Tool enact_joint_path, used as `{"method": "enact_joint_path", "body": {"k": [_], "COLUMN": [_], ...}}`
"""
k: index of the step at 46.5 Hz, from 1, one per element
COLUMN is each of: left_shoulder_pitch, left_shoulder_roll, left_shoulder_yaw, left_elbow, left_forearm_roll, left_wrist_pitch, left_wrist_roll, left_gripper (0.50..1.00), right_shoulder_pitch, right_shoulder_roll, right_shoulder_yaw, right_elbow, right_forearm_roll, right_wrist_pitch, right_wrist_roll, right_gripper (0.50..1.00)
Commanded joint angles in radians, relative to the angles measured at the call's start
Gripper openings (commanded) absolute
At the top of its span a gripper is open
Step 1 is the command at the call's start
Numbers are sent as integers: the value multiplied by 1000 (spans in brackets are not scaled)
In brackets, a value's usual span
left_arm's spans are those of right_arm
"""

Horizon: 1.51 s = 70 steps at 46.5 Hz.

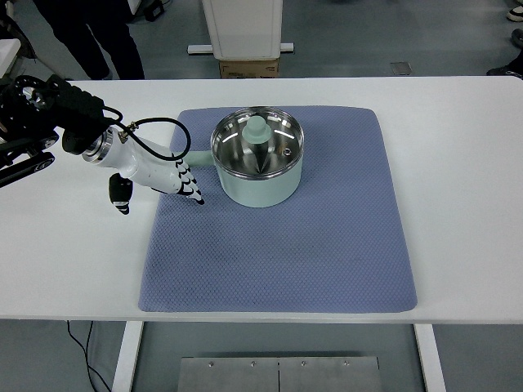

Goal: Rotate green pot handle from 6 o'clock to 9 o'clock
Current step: 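Keep pulling the rim with the left hand until the handle points sideways, then lift the left hand off the saucepan and withdraw it upward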

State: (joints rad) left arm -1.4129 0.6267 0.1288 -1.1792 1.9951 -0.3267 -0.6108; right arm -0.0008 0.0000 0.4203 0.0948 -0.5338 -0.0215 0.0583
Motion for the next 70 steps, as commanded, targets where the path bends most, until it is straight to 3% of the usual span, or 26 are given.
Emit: {"method": "enact_joint_path", "body": {"k": [1,22,40,65,70], "left_shoulder_pitch": [0,0,-103,-75,-54], "left_shoulder_roll": [-2,2,93,107,100], "left_shoulder_yaw": [2,-1,-17,-74,-90], "left_elbow": [-2,-37,-33,35,99], "left_forearm_roll": [-2,-94,-222,-975,-1120], "left_wrist_pitch": [0,-3,-5,5,24], "left_wrist_roll": [0,0,0,0,0], "left_gripper": [1000,1000,1000,1000,1000], "right_shoulder_pitch": [1,1,1,1,1], "right_shoulder_roll": [0,0,0,0,0], "right_shoulder_yaw": [0,0,0,0,0], "right_elbow": [0,-1,-1,0,0], "right_forearm_roll": [0,0,0,0,0], "right_wrist_pitch": [0,0,0,0,0], "right_wrist_roll": [0,0,0,0,0], "right_gripper": [1000,1000,1000,1000,1000]}}
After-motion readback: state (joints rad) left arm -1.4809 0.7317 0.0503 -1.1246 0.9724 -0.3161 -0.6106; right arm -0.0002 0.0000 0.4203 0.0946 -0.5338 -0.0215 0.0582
